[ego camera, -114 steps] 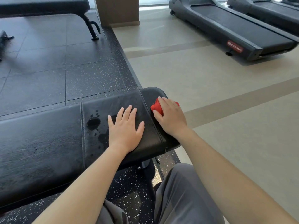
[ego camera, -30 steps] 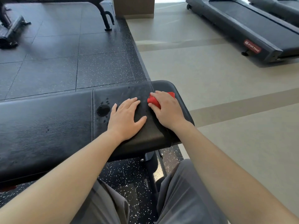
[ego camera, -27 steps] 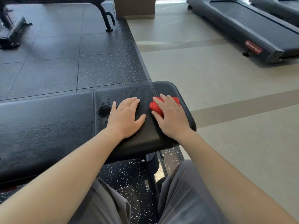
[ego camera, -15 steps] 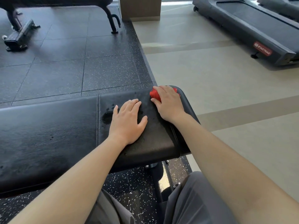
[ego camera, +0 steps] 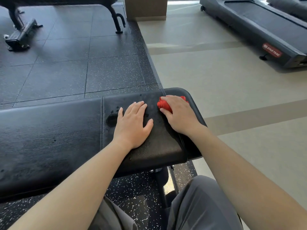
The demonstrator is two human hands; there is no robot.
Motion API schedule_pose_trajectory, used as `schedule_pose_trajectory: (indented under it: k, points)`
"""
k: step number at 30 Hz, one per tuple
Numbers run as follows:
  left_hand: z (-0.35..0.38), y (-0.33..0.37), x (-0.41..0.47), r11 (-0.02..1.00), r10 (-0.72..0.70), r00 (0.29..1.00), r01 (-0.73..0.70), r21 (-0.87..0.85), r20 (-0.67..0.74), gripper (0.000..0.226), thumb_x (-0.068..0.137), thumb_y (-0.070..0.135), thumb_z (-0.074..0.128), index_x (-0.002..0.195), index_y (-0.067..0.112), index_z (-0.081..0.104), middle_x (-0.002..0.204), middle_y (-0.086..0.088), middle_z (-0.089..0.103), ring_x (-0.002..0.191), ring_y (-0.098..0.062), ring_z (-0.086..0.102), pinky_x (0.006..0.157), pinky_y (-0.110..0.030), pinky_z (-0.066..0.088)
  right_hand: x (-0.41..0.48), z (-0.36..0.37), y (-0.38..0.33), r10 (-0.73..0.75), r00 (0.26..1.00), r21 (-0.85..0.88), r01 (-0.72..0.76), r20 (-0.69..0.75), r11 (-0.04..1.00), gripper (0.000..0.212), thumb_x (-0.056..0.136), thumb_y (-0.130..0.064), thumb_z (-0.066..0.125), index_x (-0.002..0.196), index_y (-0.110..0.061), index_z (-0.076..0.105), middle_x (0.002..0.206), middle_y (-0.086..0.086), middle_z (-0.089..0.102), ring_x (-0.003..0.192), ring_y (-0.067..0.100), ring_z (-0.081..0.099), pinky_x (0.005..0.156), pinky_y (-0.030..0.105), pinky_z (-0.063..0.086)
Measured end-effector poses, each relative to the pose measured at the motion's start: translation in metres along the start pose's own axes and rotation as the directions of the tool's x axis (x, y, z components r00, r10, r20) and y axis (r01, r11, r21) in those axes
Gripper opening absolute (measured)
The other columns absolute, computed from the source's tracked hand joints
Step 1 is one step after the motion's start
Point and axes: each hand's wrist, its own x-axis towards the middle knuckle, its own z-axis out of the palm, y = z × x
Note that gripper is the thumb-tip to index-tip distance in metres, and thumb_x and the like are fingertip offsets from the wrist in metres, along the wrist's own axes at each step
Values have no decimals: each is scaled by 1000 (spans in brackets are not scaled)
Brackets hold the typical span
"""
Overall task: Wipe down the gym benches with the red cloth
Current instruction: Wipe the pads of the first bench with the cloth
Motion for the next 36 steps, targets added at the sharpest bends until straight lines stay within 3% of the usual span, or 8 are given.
schedule_pose_trajectory:
  k: [6, 12, 15, 19, 26, 36]
  points:
    - [1, 0, 0, 1000, 2, 1000, -2, -1, -4, 59, 94, 46, 38, 146, 21, 26, 154, 7, 22, 144, -12, 12, 117, -46, 3, 47, 10, -3, 70, 997, -25, -70, 13, 997, 42, 93, -33, 50, 132, -17, 47, 133, 2, 51, 127, 23, 41, 108, 43, 30]
    - [0, -1, 0, 1000, -1, 1000, 1, -27, 1, 59, 93, 45, 41, 146, 21, 28, 154, 7, 24, 144, -12, 13, 117, -46, 3, -11, 1, -8, -2, 1000, -18, 2, 6, 1000, 47, 93, -35, 51, 137, -19, 45, 143, 1, 44, 134, 19, 35, 114, 32, 21]
    - [-5, -3, 5, 999, 5, 999, -3, -52, 34, 60, 92, 46, 45, 145, 21, 30, 153, 8, 25, 143, -12, 15, 117, -47, 4, -31, -1, -9, -9, 1000, -36, 9, 8, 999, 48, 93, -34, 52, 138, -21, 43, 144, -1, 42, 136, 19, 33, 115, 33, 20]
    - [-12, -17, 12, 999, -26, 999, 25, 47, 26, 61, 91, 50, 42, 145, 24, 30, 154, 9, 24, 144, -12, 14, 116, -51, 2, -12, 6, -10, -12, 1000, -63, 12, 9, 998, 45, 93, -32, 53, 135, -18, 46, 141, 3, 45, 133, 23, 36, 113, 38, 24]
    - [-7, -25, 9, 997, -77, 997, 77, 2, -13, 60, 91, 53, 39, 145, 28, 28, 154, 11, 22, 143, -9, 11, 117, -50, 2, 57, 19, -16, 38, 999, -59, -37, 17, 998, 43, 94, -33, 49, 133, -16, 45, 136, 4, 49, 128, 23, 39, 110, 37, 27]
    - [-7, -25, 10, 997, -75, 997, 75, -2, -11, 61, 91, 53, 38, 145, 28, 27, 154, 12, 21, 144, -9, 9, 117, -49, 1, 11, 16, -15, -60, 998, -53, 60, 0, 997, 43, 92, -30, 53, 132, -14, 49, 134, 4, 52, 128, 23, 42, 111, 37, 28]
